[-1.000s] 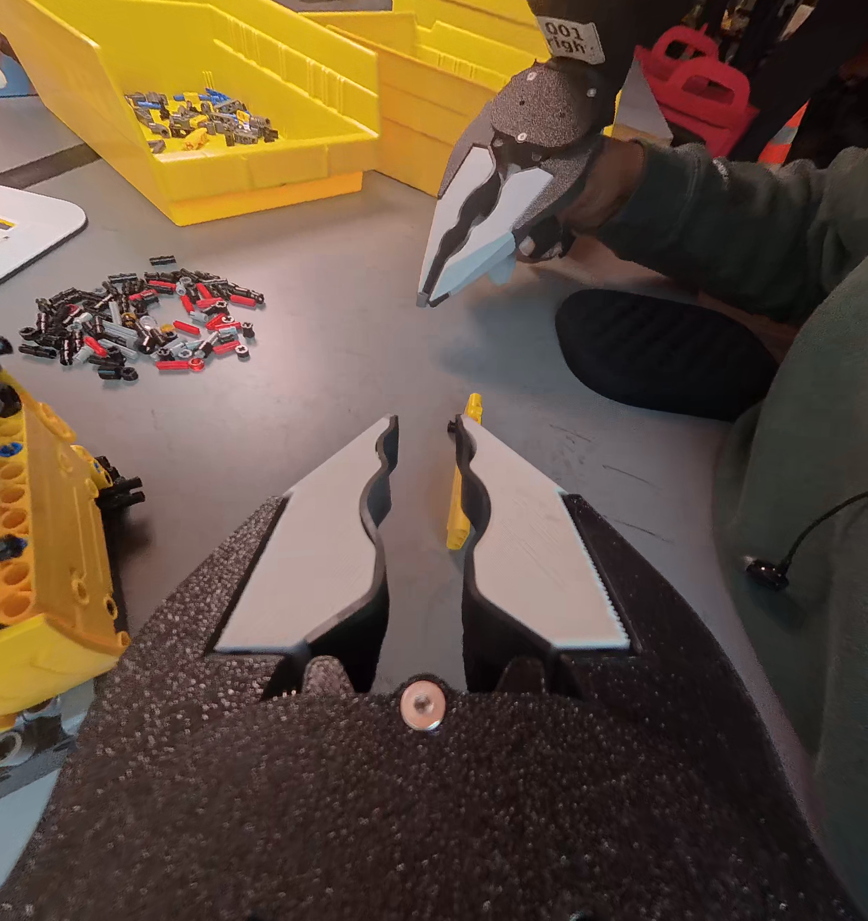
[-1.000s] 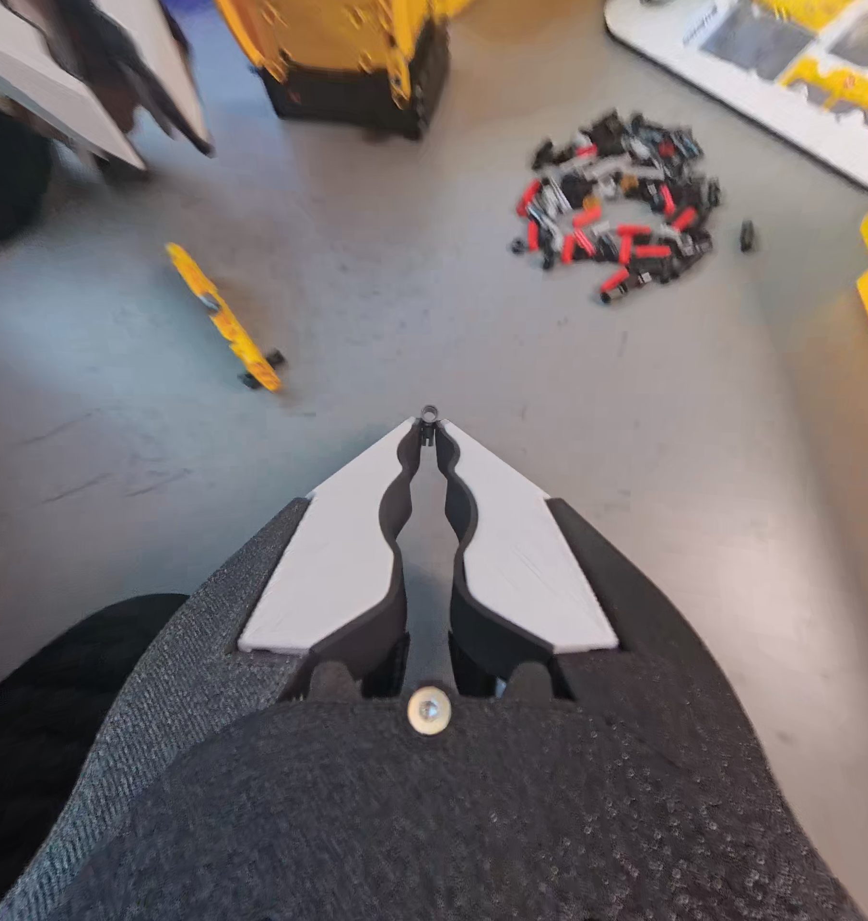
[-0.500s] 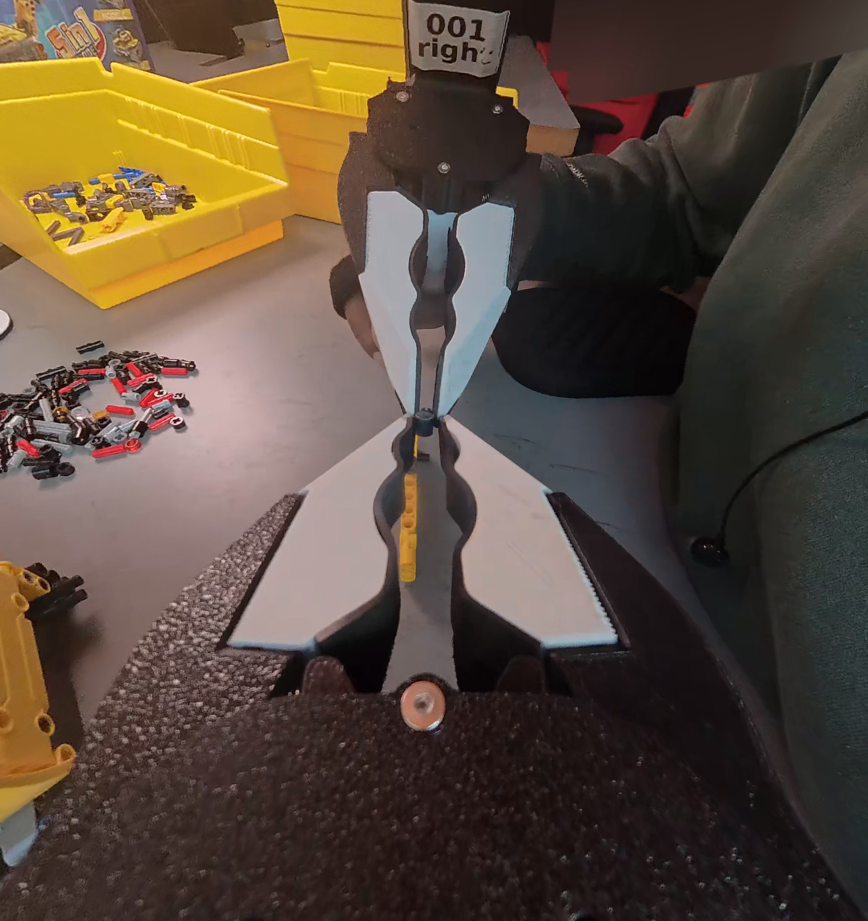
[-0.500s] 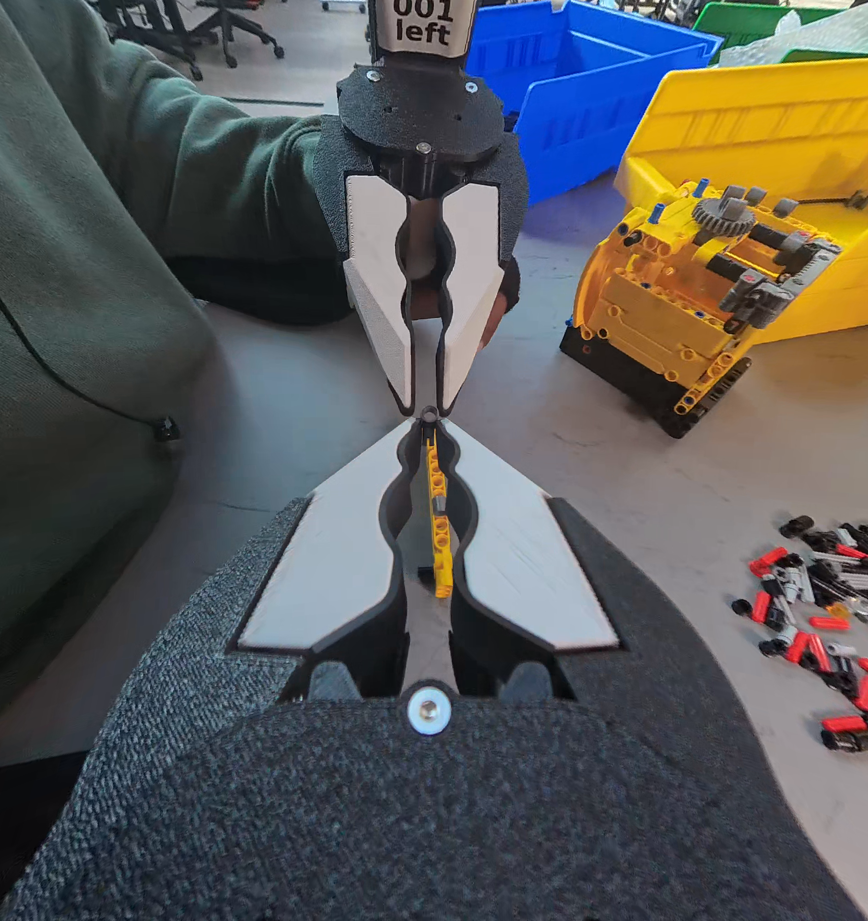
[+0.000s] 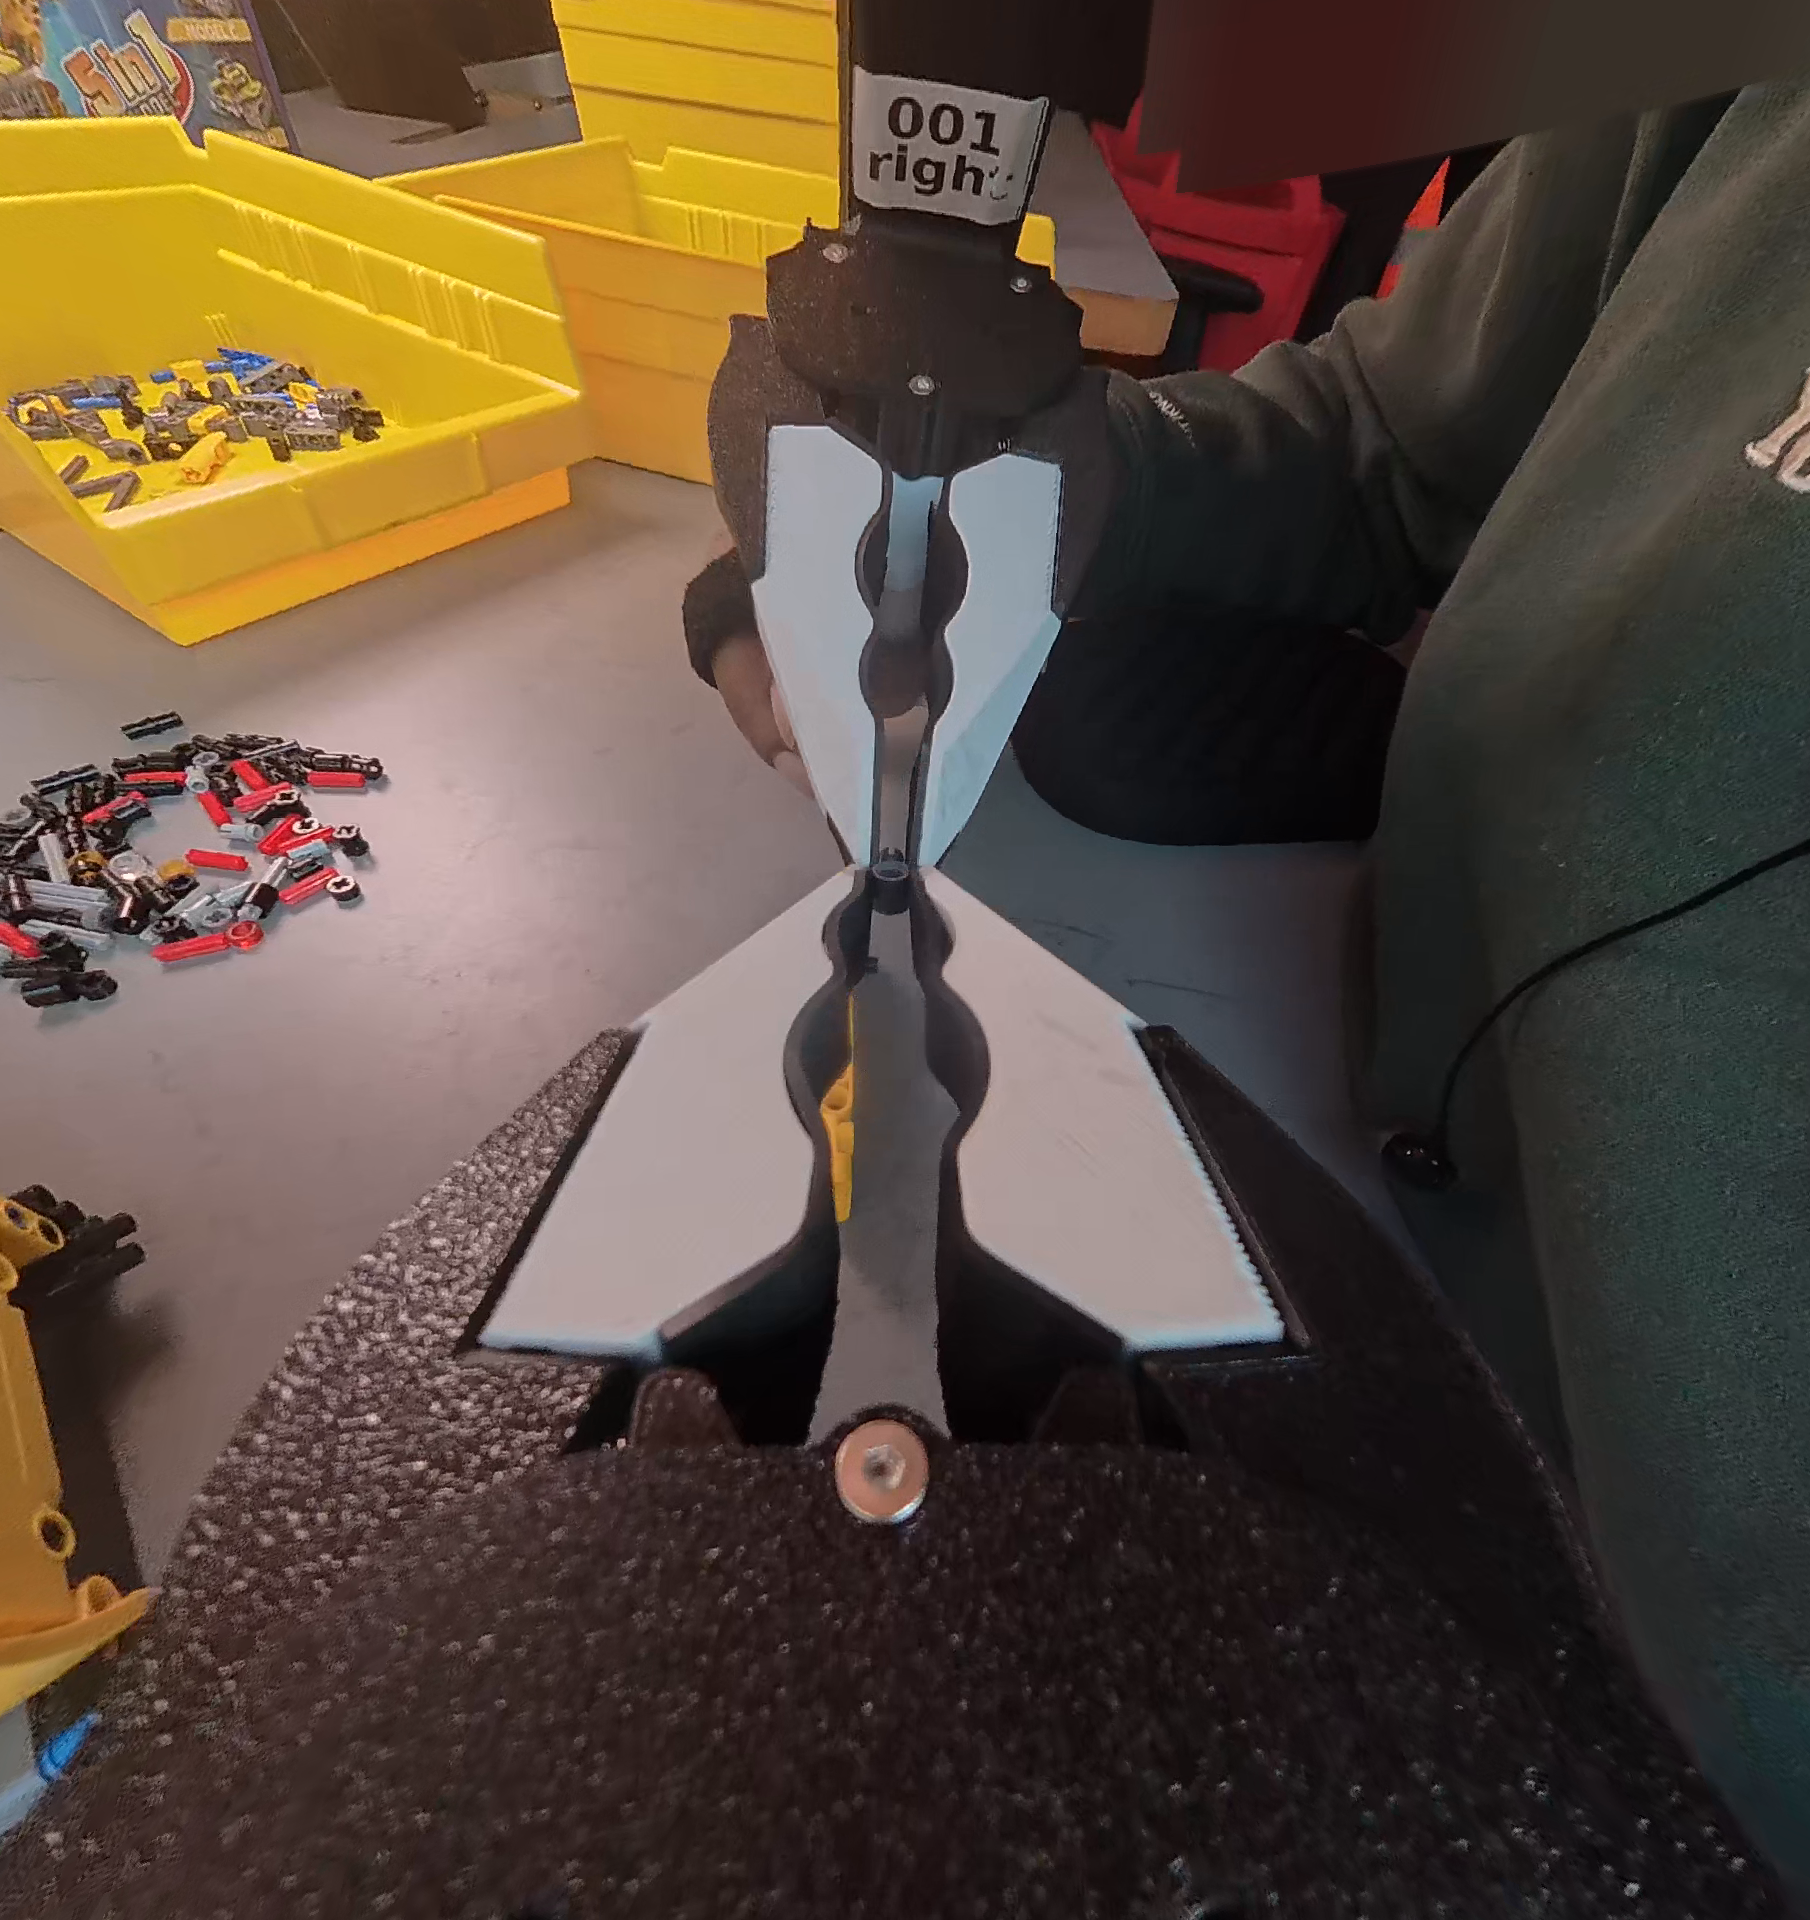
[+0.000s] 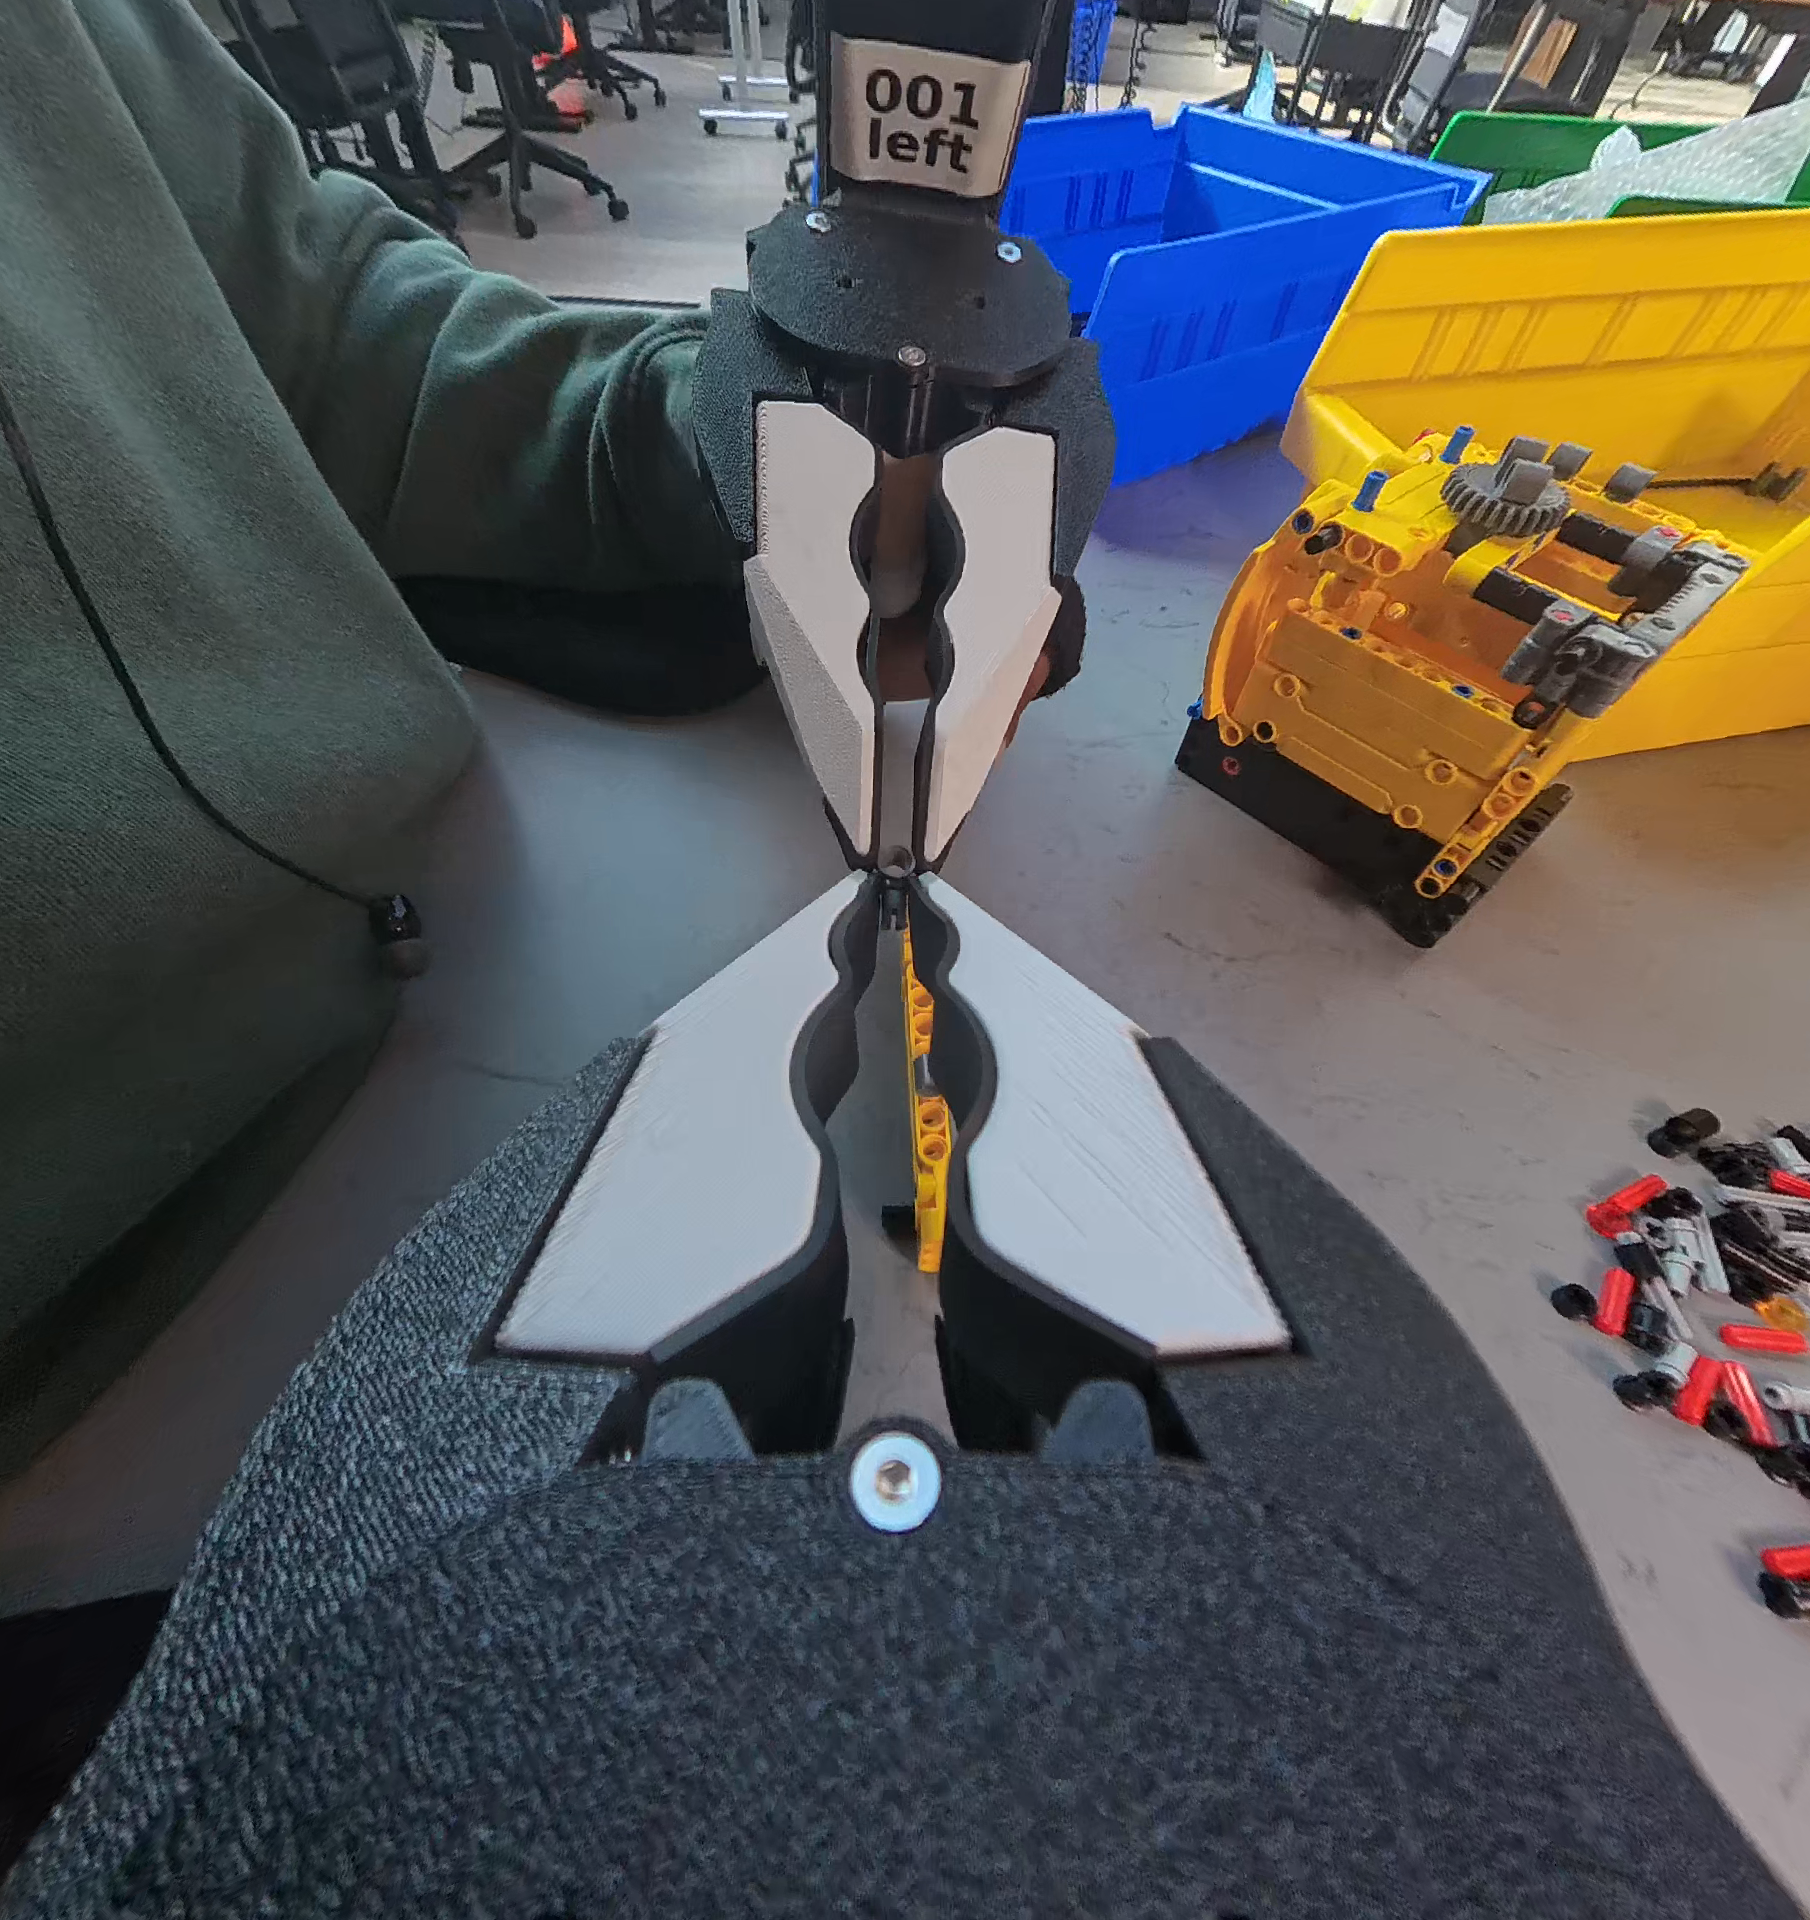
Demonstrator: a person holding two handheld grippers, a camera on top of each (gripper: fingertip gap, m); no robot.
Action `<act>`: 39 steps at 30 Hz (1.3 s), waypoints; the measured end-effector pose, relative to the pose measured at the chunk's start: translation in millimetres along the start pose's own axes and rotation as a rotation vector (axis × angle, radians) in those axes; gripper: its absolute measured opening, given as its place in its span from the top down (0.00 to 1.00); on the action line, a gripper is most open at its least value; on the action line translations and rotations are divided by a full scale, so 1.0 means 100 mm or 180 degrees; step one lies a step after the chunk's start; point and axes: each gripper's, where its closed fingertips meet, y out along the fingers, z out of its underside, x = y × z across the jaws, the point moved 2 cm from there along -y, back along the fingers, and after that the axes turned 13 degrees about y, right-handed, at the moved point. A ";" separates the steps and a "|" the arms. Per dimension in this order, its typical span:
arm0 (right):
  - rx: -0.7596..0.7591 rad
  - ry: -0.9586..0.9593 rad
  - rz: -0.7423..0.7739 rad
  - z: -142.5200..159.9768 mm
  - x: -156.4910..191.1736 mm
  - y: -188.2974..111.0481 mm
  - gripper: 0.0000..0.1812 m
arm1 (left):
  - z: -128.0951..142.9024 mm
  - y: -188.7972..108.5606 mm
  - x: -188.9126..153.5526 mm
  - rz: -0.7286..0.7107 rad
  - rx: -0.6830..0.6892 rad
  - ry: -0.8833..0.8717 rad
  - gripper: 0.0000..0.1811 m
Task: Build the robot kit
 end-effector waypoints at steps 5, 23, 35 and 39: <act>-0.0187 -0.0075 0.0037 -0.07 0.02 -0.03 0.97 | -0.06 -0.02 0.01 0.0000 -0.0180 -0.0108 0.96; -0.0405 -0.0004 0.0151 -0.11 0.01 -0.04 0.97 | -0.10 -0.05 0.04 -0.0054 -0.0260 -0.0100 0.97; -0.0115 0.0158 0.0371 0.07 -0.20 -0.01 0.92 | 0.09 0.03 0.15 -0.0280 0.0058 -0.0095 0.97; 0.0181 0.0278 0.0200 0.18 -0.22 -0.09 0.79 | 0.14 -0.01 0.21 -0.0334 0.0194 -0.0170 0.97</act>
